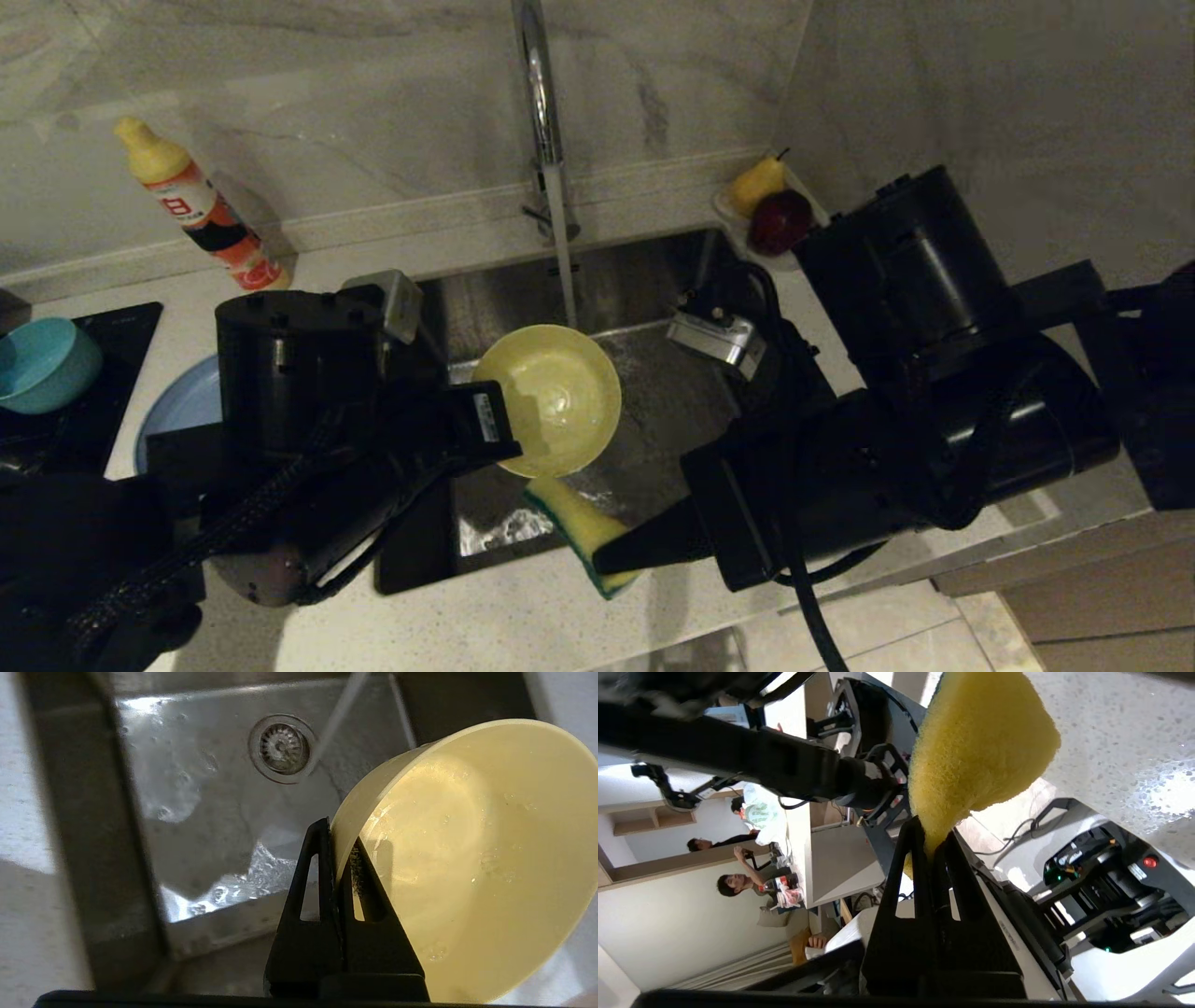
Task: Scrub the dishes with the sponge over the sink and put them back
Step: Wipe the bowl
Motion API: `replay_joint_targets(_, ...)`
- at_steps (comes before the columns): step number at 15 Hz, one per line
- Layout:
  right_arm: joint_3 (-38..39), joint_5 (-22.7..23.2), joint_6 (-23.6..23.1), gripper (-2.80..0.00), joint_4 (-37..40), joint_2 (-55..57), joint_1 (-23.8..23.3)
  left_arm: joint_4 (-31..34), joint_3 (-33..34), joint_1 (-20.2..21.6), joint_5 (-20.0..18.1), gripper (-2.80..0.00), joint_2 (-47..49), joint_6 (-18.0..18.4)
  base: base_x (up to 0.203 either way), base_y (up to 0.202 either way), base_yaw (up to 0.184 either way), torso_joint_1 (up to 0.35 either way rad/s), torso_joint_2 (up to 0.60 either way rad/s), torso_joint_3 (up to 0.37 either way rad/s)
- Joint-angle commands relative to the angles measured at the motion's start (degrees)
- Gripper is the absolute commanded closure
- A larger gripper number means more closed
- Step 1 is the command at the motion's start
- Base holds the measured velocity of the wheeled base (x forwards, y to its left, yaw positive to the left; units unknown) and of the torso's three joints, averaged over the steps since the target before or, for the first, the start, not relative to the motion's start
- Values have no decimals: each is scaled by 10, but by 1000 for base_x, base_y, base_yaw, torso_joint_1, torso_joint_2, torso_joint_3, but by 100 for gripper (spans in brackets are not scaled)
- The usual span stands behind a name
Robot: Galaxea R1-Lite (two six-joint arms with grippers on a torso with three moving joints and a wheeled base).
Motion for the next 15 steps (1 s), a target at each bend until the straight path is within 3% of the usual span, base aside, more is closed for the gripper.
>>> replay_joint_targets(1,-7,2,1,0,-2,20,1,-2,0,-6,3,0,1,-2,0,0,0,0,0,0)
replay_joint_targets(7,-20,2,0,0,-6,36,-13,-21,30,-6,2,0,-10,-2,0,0,0,0,0,0)
replay_joint_targets(15,-84,7,7,0,1,46,-47,-137,100,-11,5,0,-4,25,0,0,0,0,0,0)
